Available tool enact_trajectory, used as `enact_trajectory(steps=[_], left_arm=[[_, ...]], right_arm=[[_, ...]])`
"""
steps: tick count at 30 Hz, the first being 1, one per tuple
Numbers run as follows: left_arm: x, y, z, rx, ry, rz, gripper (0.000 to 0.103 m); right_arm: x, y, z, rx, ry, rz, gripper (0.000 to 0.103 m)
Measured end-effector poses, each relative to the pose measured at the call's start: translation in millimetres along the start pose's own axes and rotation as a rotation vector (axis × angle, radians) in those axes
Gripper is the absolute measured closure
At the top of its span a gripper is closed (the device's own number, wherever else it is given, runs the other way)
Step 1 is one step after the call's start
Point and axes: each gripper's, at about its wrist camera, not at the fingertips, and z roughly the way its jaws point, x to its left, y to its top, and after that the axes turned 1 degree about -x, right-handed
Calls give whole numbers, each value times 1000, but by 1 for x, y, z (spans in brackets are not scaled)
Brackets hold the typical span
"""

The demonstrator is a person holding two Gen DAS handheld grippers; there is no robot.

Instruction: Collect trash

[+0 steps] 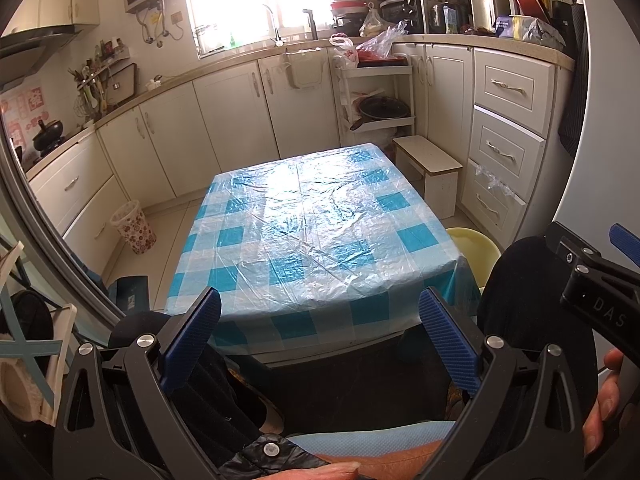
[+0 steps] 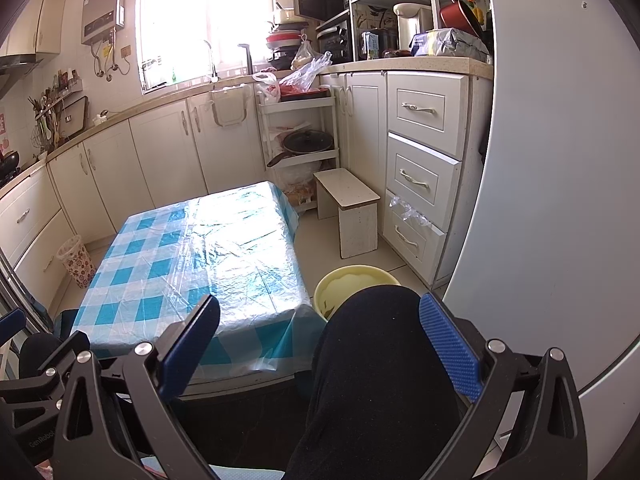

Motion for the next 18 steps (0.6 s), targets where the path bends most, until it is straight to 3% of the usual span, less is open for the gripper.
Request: enact_trajectory(steps=[18], left_arm=[[1, 0, 0, 1, -1, 2, 8]], right_arm=[[-1, -2, -1, 2, 2, -10, 7]])
